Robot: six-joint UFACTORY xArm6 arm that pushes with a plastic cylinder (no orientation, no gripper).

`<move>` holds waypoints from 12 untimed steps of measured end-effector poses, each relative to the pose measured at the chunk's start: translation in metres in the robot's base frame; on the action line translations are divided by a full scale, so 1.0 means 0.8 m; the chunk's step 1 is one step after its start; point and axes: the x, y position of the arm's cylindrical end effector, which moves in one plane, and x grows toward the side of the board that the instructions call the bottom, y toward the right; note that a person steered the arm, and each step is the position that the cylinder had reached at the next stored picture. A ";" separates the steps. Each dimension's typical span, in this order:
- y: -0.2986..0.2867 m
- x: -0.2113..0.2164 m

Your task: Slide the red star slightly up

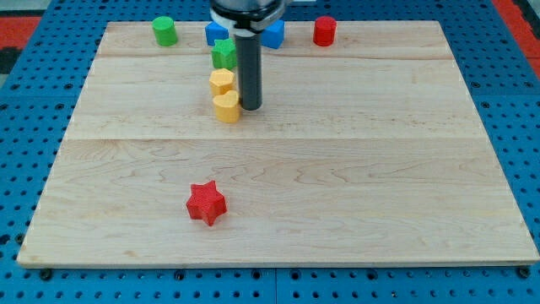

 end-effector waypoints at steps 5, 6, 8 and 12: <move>-0.060 0.255; -0.086 0.237; -0.044 0.237; -0.053 0.175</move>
